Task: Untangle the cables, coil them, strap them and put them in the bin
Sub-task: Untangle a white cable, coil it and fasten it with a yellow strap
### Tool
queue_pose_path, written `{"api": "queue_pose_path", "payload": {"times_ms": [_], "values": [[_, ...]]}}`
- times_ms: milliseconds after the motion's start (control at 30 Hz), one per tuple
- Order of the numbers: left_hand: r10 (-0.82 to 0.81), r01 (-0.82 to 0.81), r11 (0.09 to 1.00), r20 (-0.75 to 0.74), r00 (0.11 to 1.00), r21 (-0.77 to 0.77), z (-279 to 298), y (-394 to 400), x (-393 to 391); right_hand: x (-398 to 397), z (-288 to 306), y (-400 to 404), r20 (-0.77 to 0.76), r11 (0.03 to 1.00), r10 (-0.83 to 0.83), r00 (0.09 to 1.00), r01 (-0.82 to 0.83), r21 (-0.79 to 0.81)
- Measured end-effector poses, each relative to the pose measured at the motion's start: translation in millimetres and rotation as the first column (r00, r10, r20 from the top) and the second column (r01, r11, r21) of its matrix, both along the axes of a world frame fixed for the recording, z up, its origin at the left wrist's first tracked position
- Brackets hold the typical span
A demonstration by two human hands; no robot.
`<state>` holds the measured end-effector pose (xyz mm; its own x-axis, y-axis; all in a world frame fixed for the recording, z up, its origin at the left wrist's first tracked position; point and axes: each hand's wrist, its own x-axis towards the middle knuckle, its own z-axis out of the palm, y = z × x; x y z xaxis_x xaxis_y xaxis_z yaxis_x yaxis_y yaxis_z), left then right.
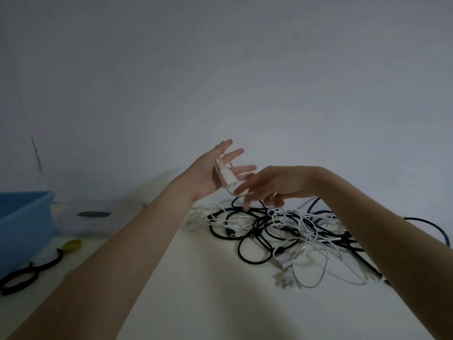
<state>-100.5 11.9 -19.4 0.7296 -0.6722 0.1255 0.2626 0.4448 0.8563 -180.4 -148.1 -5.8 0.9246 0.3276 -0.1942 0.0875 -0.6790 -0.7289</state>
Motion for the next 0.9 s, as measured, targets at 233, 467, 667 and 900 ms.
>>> {"api": "queue_pose_path", "payload": {"times_ms": [233,467,667,900], "values": [[-0.115,0.026,0.888,0.167,0.979,0.459,-13.0,-4.5,-6.2,7.9,-5.0,-0.4,0.294,0.937,-0.077,0.953,0.170,-0.306],[-0.509,0.244,0.629,0.154,0.847,0.738,-31.0,6.2,-12.2,-3.9,28.3,-26.1,0.500,0.956,-0.255,0.827,0.292,0.005],[-0.561,0.359,0.705,0.171,0.810,0.611,-27.0,6.4,-13.6,7.6,10.3,-48.8,0.462,0.762,-0.632,0.622,0.389,0.518],[-0.535,0.466,0.842,0.321,0.781,0.271,2.0,-20.3,-34.0,20.6,-38.4,-3.8,0.535,0.859,-0.422,0.731,0.512,-0.022]]}}
